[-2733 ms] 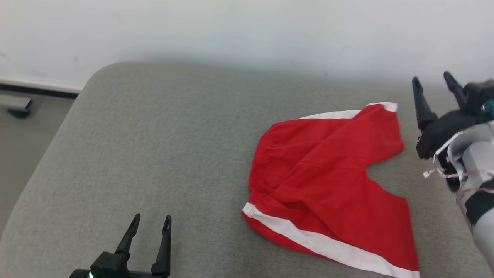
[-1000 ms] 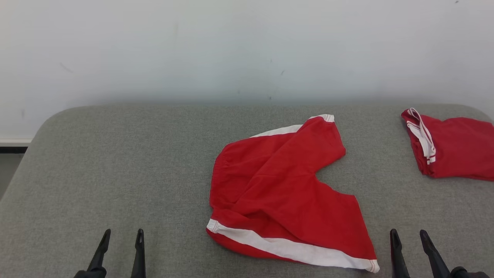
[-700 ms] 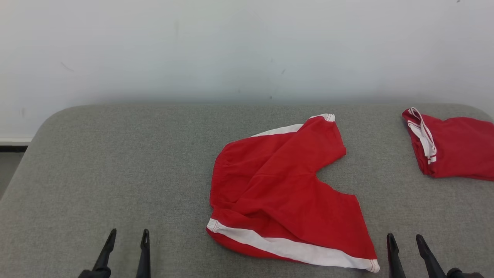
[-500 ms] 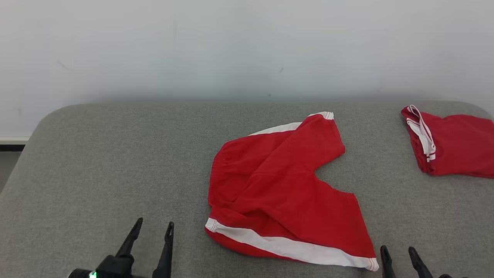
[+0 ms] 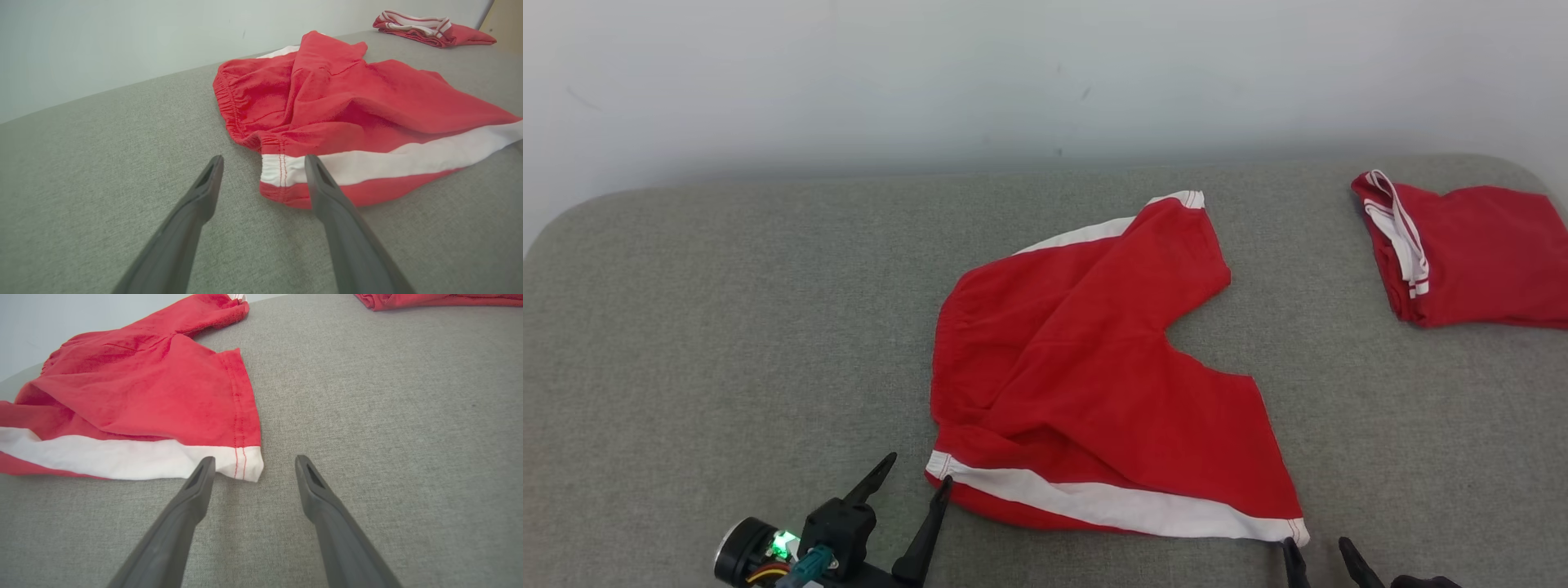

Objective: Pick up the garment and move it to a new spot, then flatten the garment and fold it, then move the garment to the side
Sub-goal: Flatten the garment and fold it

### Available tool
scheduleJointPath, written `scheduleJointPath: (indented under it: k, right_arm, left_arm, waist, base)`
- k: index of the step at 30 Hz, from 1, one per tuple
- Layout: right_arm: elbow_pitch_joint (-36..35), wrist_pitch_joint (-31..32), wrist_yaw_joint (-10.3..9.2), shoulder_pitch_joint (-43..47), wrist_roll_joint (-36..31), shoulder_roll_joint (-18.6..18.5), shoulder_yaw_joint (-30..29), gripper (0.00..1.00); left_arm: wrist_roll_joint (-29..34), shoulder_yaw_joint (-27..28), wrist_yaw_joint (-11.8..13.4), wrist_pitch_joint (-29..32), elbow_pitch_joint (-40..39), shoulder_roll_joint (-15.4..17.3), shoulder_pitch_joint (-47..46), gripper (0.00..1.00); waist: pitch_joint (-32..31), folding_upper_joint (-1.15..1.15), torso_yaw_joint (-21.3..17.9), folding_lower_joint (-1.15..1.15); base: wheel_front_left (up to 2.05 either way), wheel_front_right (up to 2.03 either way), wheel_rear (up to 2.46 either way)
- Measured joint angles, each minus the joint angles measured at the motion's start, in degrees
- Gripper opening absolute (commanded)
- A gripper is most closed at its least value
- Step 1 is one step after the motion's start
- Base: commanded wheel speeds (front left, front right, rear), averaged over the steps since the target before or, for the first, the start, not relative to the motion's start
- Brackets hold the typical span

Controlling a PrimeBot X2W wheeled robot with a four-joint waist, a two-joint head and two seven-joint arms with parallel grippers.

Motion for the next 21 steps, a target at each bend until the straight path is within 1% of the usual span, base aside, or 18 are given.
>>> scheduleJointPath:
  k: [5, 10, 21]
  right_arm:
    - [5.46, -1.53, 0.0, -3.73, 0.59, 0.14, 2.2, 1.0]
    - [10.01, -2.93, 0.0, -6.59, 1.13, 0.26, 4.23, 1.0]
    - [16.58, -4.94, 0.0, -12.32, 2.6, 0.2, 7.27, 1.0]
  left_arm:
    - [-2.52, -4.43, -0.1, -0.3, 3.36, 2.01, -2.86, 1.0]
    - [-5.64, -8.28, -0.11, -0.52, 5.71, 3.18, -6.1, 1.0]
    - [-13.3, -17.25, -0.12, -0.14, 10.4, 5.5, -12.43, 1.0]
  waist:
    - [1.18, 0.0, -1.11, 0.0]
    - [1.84, 0.0, -1.23, 0.0]
    - [3.48, 0.0, -2.17, 0.0]
  base:
    - [0.0, 0.0, 0.0]
    - [0.0, 0.0, 0.0]
    - [0.0, 0.0, 0.0]
